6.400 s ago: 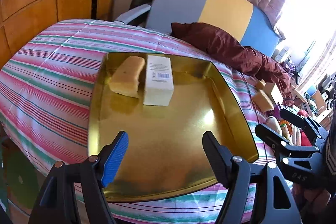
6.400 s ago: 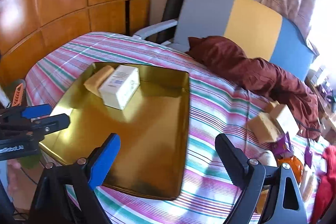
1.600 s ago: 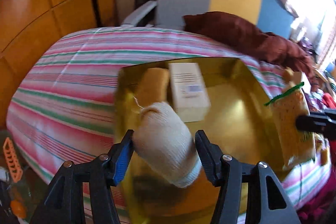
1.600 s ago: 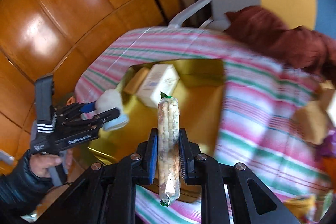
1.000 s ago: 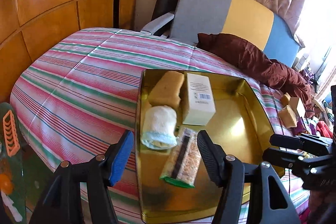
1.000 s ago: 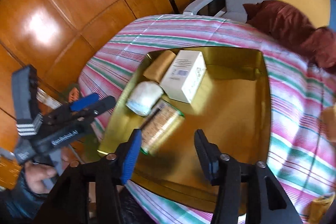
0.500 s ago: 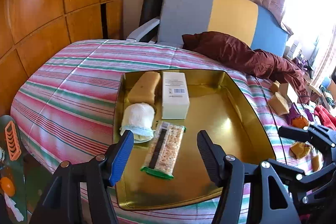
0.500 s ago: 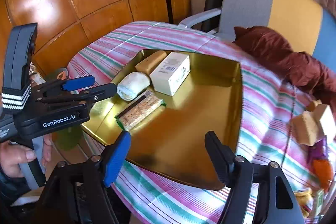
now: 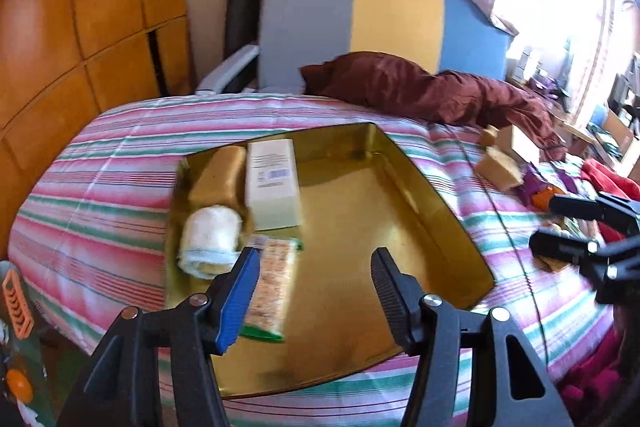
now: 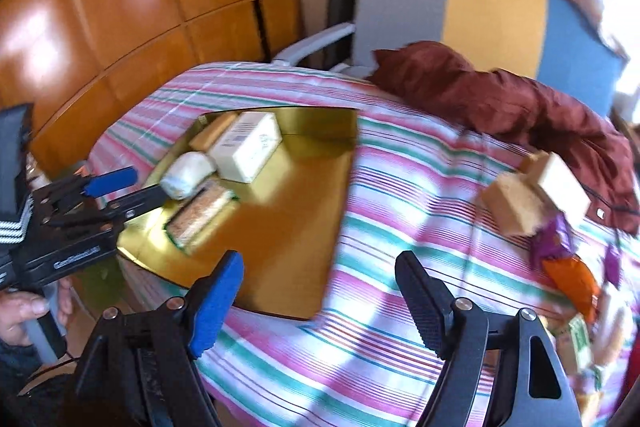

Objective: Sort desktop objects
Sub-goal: 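Move both grippers back over the remaining items on the bed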

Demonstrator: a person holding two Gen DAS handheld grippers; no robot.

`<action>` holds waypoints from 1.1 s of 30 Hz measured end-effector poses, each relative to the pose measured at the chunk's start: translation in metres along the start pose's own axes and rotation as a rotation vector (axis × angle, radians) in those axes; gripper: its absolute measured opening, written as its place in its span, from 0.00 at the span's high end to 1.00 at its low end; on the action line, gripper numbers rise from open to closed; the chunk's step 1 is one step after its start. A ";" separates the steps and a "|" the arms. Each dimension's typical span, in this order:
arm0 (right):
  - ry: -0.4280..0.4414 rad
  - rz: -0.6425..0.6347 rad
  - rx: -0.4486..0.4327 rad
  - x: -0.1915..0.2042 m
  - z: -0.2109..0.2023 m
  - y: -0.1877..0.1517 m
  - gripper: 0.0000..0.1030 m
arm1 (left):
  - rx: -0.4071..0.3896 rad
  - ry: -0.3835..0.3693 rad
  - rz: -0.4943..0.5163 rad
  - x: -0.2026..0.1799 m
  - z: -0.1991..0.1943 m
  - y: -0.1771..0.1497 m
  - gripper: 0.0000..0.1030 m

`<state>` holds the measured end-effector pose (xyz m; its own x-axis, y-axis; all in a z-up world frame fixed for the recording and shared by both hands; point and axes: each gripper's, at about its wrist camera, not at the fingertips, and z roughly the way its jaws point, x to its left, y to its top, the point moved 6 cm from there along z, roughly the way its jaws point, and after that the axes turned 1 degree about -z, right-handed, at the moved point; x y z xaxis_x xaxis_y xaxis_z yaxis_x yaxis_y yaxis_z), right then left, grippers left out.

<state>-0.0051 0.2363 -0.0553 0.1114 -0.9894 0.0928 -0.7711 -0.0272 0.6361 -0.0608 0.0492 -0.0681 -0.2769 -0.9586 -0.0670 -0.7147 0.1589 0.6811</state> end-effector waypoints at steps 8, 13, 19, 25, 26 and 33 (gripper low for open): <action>-0.055 0.224 0.001 -0.085 -0.035 -0.017 0.22 | 0.017 -0.147 0.092 -0.048 0.004 0.001 0.34; -0.115 0.431 -0.064 -0.156 -0.081 -0.034 0.17 | 0.035 -0.223 0.154 -0.081 0.007 0.001 0.34; -0.213 0.613 -0.101 -0.224 -0.124 -0.060 0.17 | 0.101 -0.281 0.156 -0.109 0.017 -0.003 0.34; -0.251 0.678 0.029 -0.258 -0.108 -0.087 0.17 | 0.162 -0.329 0.199 -0.138 0.026 -0.011 0.34; -0.242 0.666 0.065 -0.259 -0.099 -0.089 0.18 | 0.168 -0.337 0.219 -0.144 0.027 -0.012 0.34; -0.236 0.610 0.194 -0.265 -0.050 -0.095 0.22 | 0.234 -0.439 0.325 -0.186 0.031 -0.027 0.34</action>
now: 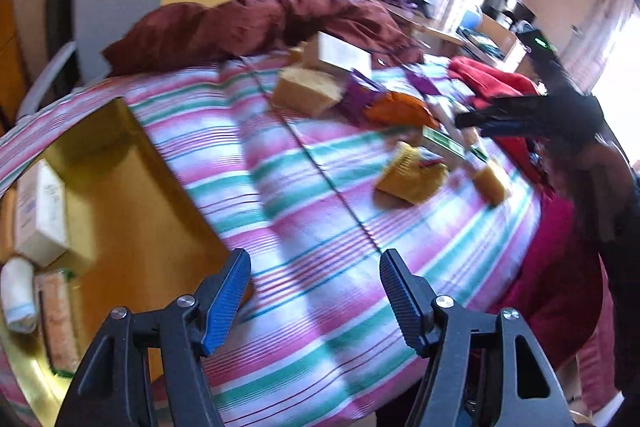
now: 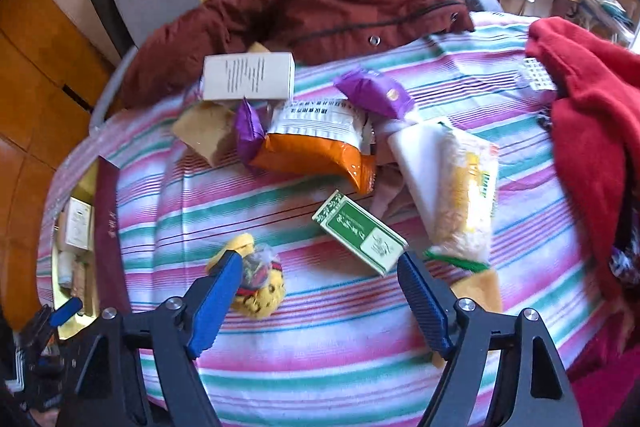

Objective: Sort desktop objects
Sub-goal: 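Move both grippers back over the remaining items on the bed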

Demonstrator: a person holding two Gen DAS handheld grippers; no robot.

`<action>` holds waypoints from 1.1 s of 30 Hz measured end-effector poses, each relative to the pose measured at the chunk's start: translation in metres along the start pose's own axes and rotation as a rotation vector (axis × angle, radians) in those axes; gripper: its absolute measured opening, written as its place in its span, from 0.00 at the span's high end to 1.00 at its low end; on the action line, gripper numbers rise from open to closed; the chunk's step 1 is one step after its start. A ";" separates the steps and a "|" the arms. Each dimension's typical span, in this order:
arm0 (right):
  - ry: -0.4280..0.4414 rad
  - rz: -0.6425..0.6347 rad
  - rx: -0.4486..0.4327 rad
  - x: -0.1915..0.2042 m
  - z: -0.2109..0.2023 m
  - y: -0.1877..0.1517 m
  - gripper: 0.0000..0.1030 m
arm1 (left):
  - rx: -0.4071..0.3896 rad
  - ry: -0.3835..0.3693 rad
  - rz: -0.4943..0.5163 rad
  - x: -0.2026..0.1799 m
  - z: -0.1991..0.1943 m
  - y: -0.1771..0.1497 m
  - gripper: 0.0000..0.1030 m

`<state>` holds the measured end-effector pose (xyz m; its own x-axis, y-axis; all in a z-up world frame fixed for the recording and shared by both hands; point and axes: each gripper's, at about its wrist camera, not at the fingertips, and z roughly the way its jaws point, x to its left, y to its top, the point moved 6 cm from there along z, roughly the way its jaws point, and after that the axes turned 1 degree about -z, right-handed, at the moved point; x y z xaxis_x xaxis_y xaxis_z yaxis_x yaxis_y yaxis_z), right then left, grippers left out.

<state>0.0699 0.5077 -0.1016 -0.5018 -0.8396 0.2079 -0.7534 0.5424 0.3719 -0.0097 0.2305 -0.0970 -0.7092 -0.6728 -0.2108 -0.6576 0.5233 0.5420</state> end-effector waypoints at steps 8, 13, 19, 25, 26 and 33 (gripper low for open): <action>-0.073 -0.062 0.082 -0.001 0.042 0.010 0.23 | 0.037 -0.054 0.073 -0.030 0.022 0.008 0.34; -0.120 -0.062 0.105 -0.009 0.053 0.007 0.22 | 0.063 -0.074 0.094 -0.041 0.038 0.009 0.34; -0.145 -0.081 0.136 -0.010 0.059 0.001 0.27 | 0.084 -0.091 0.107 -0.050 0.053 0.012 0.34; -0.188 -0.119 0.158 -0.010 0.062 -0.005 0.48 | 0.102 -0.104 0.112 -0.056 0.066 0.015 0.34; -0.188 -0.125 0.161 -0.009 0.062 -0.006 0.50 | 0.104 -0.106 0.113 -0.058 0.069 0.017 0.34; -0.202 -0.155 0.173 -0.006 0.062 -0.012 0.62 | 0.105 -0.136 0.142 -0.077 0.084 0.031 0.34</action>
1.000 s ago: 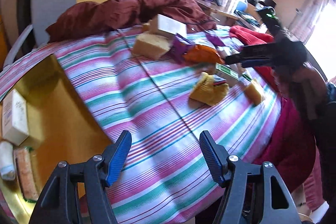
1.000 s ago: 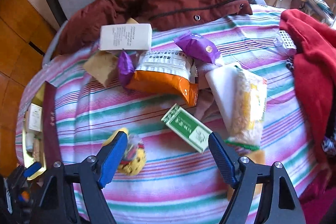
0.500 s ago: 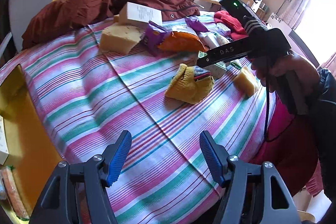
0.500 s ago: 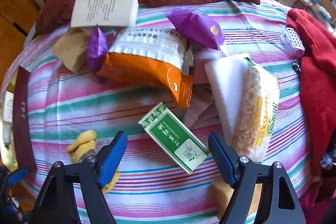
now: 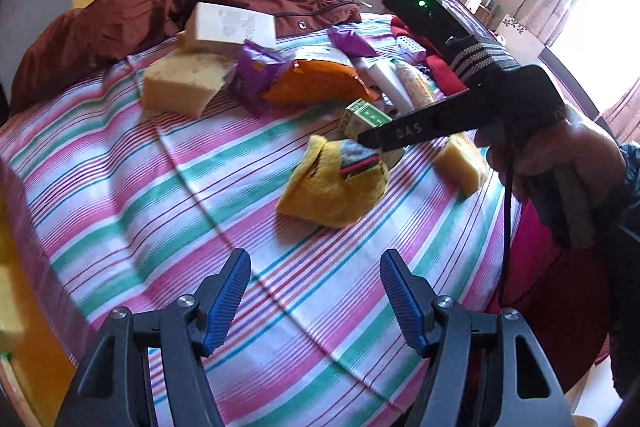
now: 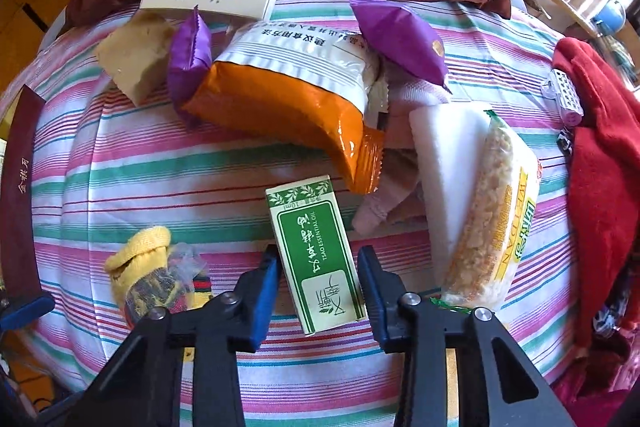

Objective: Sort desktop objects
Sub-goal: 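Move both grippers back over the remaining items on the bed, then grasp the yellow glove with the left gripper while the right gripper grasps the green box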

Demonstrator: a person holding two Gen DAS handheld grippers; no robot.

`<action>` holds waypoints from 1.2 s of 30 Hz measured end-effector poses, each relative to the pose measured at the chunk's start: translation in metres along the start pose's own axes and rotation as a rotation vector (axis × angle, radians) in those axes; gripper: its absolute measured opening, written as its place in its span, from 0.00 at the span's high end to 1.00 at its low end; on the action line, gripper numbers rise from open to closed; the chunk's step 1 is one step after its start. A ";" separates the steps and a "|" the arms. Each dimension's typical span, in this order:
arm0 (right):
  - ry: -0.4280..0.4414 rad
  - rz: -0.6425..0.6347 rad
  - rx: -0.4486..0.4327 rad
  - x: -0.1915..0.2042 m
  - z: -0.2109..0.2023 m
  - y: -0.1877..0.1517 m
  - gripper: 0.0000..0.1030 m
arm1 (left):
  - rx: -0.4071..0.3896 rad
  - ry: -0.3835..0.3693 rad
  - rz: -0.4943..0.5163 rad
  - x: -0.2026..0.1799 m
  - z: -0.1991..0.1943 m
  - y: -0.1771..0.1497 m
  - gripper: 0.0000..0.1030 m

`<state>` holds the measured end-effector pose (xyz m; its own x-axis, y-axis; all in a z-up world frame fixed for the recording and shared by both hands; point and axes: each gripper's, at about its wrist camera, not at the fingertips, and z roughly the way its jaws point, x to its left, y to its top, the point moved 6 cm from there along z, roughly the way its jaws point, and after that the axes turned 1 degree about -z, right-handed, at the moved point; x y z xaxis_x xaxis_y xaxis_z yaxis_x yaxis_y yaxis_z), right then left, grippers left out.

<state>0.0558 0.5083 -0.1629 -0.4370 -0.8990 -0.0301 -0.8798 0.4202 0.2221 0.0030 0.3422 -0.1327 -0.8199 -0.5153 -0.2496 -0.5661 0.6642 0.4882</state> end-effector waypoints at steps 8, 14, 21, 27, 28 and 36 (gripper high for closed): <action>-0.008 -0.004 0.016 0.001 0.000 -0.006 0.61 | 0.003 -0.031 -0.009 -0.008 0.017 0.016 0.34; -0.013 0.003 0.034 -0.002 0.001 -0.008 0.61 | 0.003 -0.042 0.009 -0.013 0.028 0.026 0.34; -0.010 0.011 0.035 -0.003 -0.002 -0.012 0.61 | 0.013 -0.028 0.021 -0.012 0.042 0.035 0.34; -0.012 0.009 0.035 -0.003 -0.001 -0.012 0.61 | 0.016 -0.027 0.027 -0.010 0.052 0.040 0.34; -0.013 0.008 0.035 -0.003 -0.002 -0.012 0.61 | 0.013 -0.031 0.025 -0.009 0.054 0.040 0.34; -0.017 -0.004 0.033 0.000 -0.005 -0.016 0.61 | 0.012 -0.075 -0.005 -0.006 0.065 0.042 0.37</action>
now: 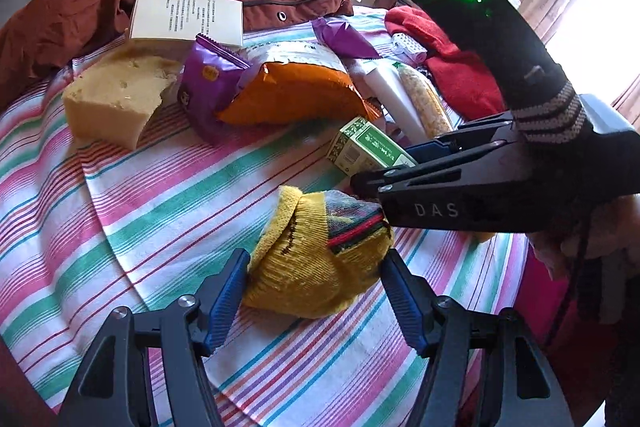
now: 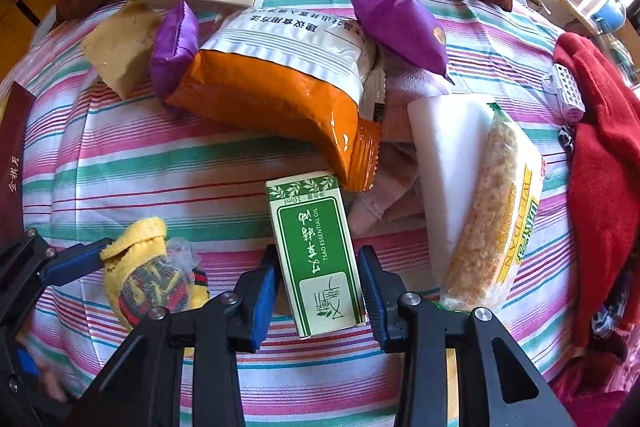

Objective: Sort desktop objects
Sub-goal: 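Grasp the yellow glove with the left gripper while the right gripper grasps the green box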

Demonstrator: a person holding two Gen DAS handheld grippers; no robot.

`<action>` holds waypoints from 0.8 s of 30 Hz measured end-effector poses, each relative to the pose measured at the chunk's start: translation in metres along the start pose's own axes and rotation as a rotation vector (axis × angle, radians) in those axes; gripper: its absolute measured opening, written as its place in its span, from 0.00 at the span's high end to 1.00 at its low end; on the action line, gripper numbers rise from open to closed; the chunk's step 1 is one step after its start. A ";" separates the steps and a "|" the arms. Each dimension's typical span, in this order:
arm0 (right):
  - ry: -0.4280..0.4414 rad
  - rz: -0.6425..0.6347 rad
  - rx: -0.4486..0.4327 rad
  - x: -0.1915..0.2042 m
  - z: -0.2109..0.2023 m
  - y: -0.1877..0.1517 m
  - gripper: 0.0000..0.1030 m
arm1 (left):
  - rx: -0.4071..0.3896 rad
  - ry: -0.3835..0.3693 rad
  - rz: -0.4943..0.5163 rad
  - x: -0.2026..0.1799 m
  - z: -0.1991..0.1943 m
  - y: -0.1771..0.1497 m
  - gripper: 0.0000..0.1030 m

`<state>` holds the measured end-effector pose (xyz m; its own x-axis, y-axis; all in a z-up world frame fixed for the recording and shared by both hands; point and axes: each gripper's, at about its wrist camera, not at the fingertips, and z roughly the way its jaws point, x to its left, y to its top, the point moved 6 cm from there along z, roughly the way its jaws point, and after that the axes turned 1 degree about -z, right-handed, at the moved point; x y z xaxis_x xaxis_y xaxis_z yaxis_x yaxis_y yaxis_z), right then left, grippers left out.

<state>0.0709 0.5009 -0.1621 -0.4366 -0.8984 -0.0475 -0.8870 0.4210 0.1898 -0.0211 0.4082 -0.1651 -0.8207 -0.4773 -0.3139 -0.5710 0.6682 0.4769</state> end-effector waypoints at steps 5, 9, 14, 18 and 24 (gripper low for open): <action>-0.004 -0.015 -0.005 0.003 -0.002 -0.002 0.62 | -0.031 -0.002 -0.007 0.001 0.001 0.000 0.44; -0.004 -0.030 -0.015 0.025 -0.011 -0.008 0.68 | -0.053 0.002 -0.005 0.003 -0.006 -0.002 0.53; 0.010 -0.035 -0.034 0.029 -0.016 0.001 0.70 | -0.080 0.025 0.001 0.002 -0.017 -0.005 0.62; 0.053 -0.038 -0.069 0.018 -0.023 0.009 0.70 | -0.100 0.040 -0.015 0.007 -0.032 -0.010 0.63; 0.123 -0.084 -0.131 0.032 -0.039 0.011 0.69 | -0.135 0.063 -0.036 0.013 -0.054 -0.015 0.75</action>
<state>0.0529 0.4721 -0.1231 -0.3335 -0.9414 0.0498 -0.8887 0.3316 0.3165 -0.0220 0.3608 -0.1319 -0.7949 -0.5368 -0.2828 -0.5886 0.5692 0.5740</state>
